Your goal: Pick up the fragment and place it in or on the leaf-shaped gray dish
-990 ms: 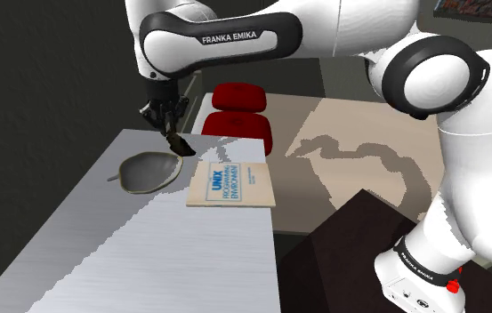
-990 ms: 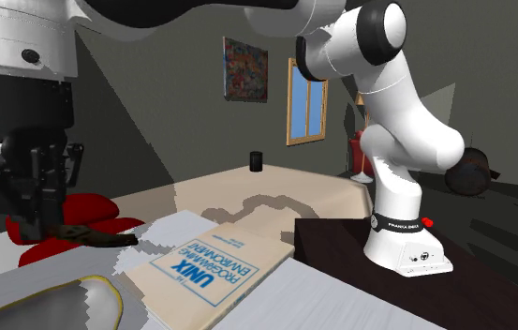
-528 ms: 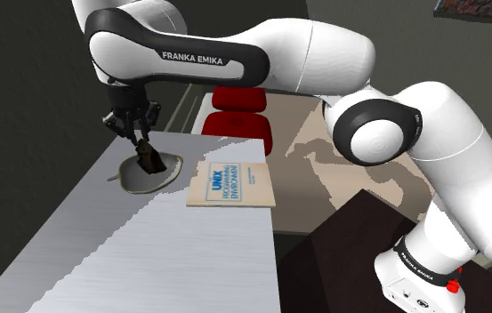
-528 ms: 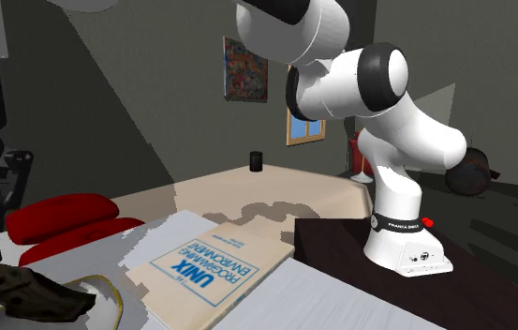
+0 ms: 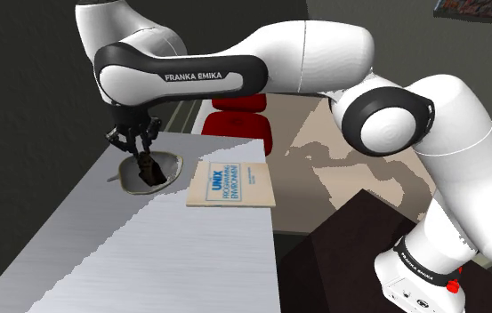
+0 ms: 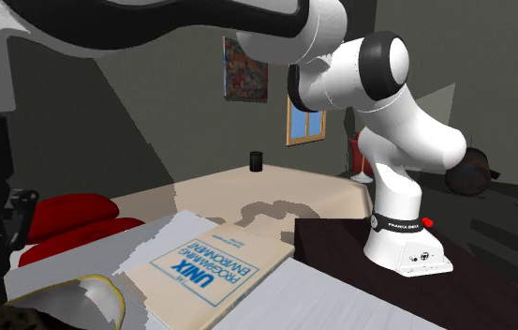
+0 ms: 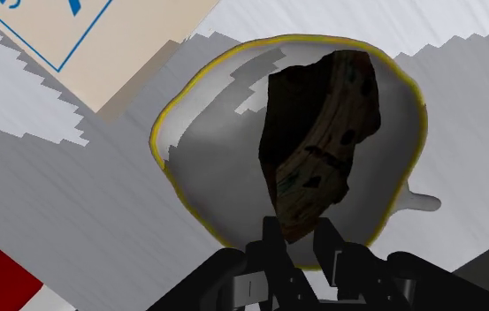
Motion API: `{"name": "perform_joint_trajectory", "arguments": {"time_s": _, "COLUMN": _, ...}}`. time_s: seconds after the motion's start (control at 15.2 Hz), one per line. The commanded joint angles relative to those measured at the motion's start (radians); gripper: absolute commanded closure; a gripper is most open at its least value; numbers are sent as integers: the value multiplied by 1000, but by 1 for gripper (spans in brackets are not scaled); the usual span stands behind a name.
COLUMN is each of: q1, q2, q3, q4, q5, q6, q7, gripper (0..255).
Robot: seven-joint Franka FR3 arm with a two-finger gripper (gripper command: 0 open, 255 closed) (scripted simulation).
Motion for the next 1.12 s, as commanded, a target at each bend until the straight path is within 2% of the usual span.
{"name": "perform_joint_trajectory", "arguments": {"time_s": 0.0, "q1": -2, "q2": -3, "q3": 0, "q4": -32, "q5": -1, "q6": 29, "q7": 6, "gripper": 255}}
{"name": "perform_joint_trajectory", "arguments": {"time_s": 0.33, "q1": -9, "q2": -7, "q3": 0, "q4": -106, "q5": -4, "q6": 97, "q7": 16, "gripper": 255}}
{"name": "perform_joint_trajectory", "arguments": {"time_s": 0.79, "q1": -9, "q2": -7, "q3": 0, "q4": -106, "q5": -4, "q6": 97, "q7": 16, "gripper": 255}}
{"name": "perform_joint_trajectory", "arguments": {"time_s": 0.86, "q1": -9, "q2": -9, "q3": 1, "q4": -111, "q5": -4, "q6": 100, "q7": 16, "gripper": 0}}
{"name": "perform_joint_trajectory", "arguments": {"time_s": 1.06, "q1": -10, "q2": -11, "q3": 1, "q4": -113, "q5": -4, "q6": 101, "q7": 16, "gripper": 0}}
